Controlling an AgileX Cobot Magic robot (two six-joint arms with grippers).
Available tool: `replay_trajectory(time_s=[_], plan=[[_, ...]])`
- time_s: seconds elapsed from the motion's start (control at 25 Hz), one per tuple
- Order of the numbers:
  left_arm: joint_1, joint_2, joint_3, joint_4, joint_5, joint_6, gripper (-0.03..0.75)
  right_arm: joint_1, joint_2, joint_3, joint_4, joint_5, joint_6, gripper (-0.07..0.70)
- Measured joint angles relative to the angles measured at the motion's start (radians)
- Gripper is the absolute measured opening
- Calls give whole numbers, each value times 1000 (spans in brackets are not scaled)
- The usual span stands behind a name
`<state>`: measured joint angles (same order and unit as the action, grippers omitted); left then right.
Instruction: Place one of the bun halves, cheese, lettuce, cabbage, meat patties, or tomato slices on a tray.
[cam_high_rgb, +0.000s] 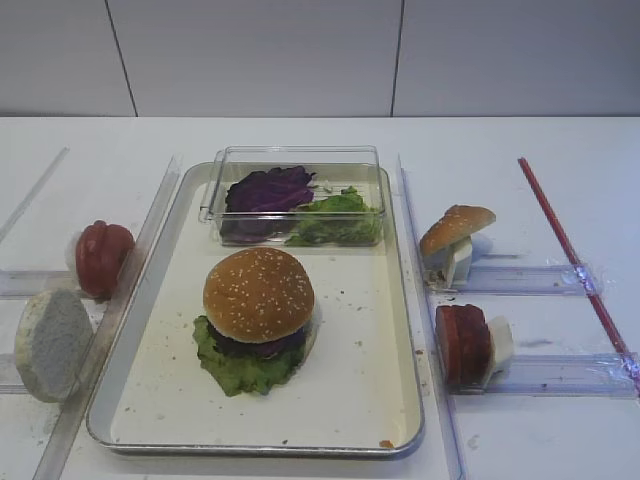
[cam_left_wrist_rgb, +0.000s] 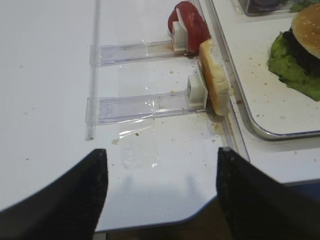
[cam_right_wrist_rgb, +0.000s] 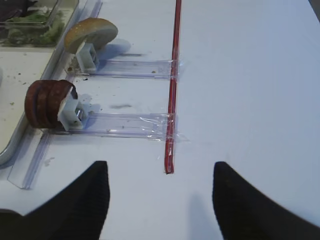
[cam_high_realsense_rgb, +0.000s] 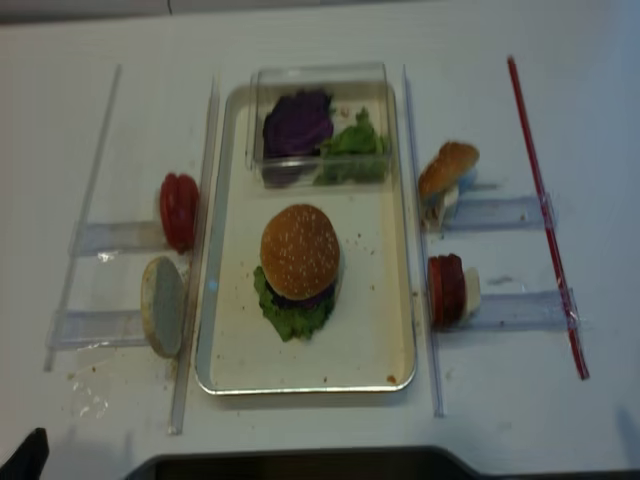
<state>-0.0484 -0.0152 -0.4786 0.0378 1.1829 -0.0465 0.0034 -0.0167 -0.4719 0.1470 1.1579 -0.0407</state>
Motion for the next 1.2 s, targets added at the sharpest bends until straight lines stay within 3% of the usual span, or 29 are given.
replay_trajectory(time_s=[1.2], plan=[[0, 0, 0, 0, 0, 0, 428, 0, 0, 7, -1, -21, -4, 457]])
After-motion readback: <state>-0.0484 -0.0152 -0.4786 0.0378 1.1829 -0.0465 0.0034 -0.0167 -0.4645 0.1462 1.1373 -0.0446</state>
